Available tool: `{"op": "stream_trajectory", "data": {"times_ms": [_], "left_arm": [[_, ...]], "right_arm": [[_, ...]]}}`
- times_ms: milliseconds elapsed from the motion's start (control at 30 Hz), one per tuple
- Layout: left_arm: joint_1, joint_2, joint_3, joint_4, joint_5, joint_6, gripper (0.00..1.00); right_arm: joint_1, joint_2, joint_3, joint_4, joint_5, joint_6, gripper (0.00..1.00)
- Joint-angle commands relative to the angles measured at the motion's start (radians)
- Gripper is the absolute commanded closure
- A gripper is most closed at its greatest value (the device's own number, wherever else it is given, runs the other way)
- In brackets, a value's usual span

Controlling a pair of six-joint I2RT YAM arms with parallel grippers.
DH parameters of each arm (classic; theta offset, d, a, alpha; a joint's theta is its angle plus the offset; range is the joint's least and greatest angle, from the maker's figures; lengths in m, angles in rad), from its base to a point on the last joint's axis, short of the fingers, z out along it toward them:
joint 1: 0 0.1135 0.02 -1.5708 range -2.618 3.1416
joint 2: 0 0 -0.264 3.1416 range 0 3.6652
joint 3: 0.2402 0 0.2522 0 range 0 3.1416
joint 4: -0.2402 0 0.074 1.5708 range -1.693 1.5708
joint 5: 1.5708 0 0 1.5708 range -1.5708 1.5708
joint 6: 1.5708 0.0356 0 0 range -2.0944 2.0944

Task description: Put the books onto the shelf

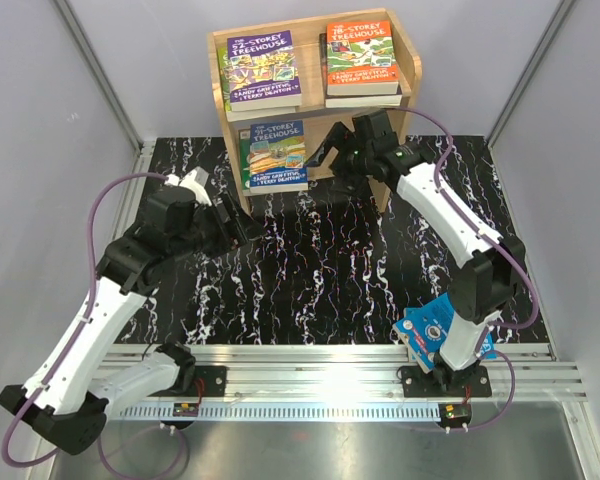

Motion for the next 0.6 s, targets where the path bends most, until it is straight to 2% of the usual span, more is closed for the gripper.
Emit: {"op": "stream_trajectory", "data": {"times_ms": [0,33,100,167,267,367,567], "left_arm": [[-0.004,0.019,0.017,0.061,0.024,0.003,0.19],[-0.004,0.021,0.019,0.059,0.024,0.005,0.19],[-0.004,0.021,0.019,0.059,0.024,0.005,0.19],[-0.004,0.015,0.014,0.058,0.024,0.004,0.19],[-0.003,0.001,0.017,0.044,0.018,0.007,0.19],[-0.003,-0.017,0.011,0.036,0.015,0.004,0.19],[-0.004,-0.060,-0.014,0.033,0.020,-0.012,0.19]], "right_arm": [[0.002,-0.042,-0.004,-0.065,0.085,-0.049,0.00],[0.001,-0.047,-0.009,-0.058,0.079,-0.052,0.03],[0.002,-0.047,-0.029,0.000,0.044,-0.047,0.20],[0.002,-0.045,-0.036,0.049,0.027,-0.029,0.49],[0.002,-0.063,-0.056,0.103,0.019,-0.005,0.79],[0.002,-0.088,-0.059,0.126,0.042,0.000,0.90],[0.002,-0.065,-0.058,0.161,0.083,0.037,0.94]]}}
